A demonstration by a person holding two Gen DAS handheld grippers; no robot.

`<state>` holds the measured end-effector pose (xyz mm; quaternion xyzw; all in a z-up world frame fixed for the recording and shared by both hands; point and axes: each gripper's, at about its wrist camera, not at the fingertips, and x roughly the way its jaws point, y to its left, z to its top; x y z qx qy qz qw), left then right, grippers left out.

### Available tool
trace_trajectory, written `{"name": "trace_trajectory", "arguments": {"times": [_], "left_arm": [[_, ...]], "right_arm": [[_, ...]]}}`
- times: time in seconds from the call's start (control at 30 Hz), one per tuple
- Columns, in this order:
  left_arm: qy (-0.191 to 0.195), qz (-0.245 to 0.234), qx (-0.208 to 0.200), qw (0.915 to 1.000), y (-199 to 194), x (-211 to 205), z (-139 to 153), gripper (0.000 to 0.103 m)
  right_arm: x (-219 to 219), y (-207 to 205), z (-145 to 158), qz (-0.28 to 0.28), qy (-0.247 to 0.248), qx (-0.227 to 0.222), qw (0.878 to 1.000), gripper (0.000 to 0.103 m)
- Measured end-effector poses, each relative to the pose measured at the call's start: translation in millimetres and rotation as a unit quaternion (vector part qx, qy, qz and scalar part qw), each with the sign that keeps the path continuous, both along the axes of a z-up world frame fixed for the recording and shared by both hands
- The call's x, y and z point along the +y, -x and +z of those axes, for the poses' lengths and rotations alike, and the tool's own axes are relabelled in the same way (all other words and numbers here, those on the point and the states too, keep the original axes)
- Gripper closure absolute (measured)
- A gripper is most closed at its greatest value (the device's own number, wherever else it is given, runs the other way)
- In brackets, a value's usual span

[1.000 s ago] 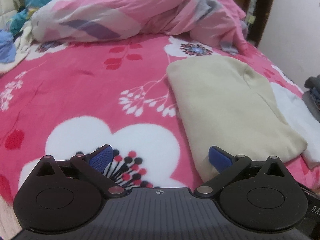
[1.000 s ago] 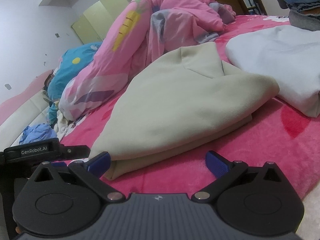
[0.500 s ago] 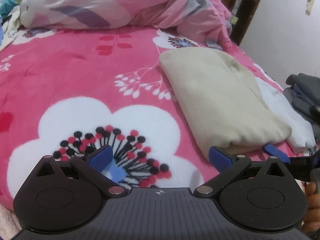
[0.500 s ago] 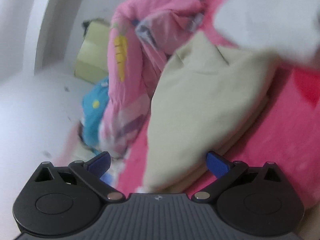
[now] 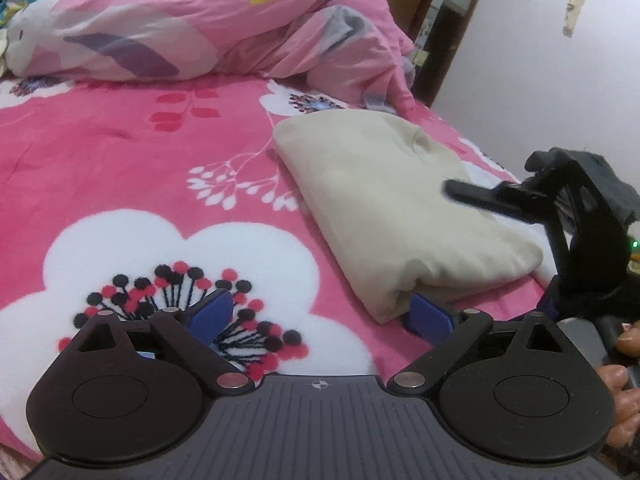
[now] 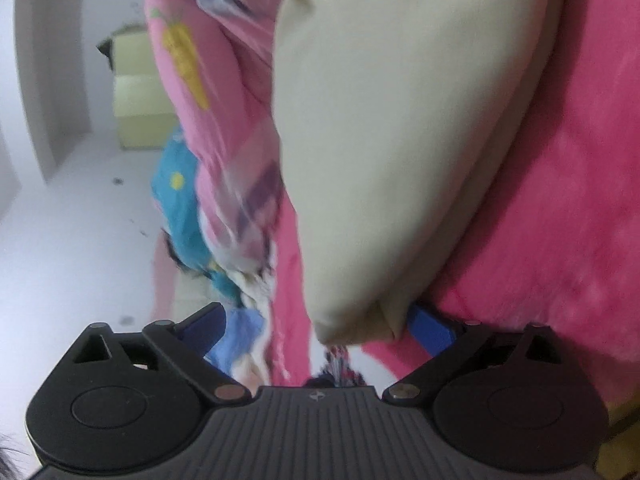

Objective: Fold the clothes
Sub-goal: 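Grasp the folded hoodie edge with the right gripper and lift it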

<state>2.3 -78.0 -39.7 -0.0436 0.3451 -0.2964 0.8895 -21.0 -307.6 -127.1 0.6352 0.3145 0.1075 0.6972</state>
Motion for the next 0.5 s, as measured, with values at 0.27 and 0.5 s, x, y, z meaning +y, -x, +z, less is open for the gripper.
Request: {"name": "trace_trajectory", "arguments": {"times": [0.27,0.5], "left_arm": [[0.017,-0.023,-0.016,0.9995,1.0,7.3,-4.0,0.008],[0.044,-0.025,-0.005,0.9987,-4.5,17.5,-6.0,0.008]], "right_arm": [[4.2,-0.7,-8.9,-0.047,-0.028,0.039,0.998,0.007],[4.6,-24.2,-10.2,-0.084,-0.078,0.045,0.992,0.000]]}}
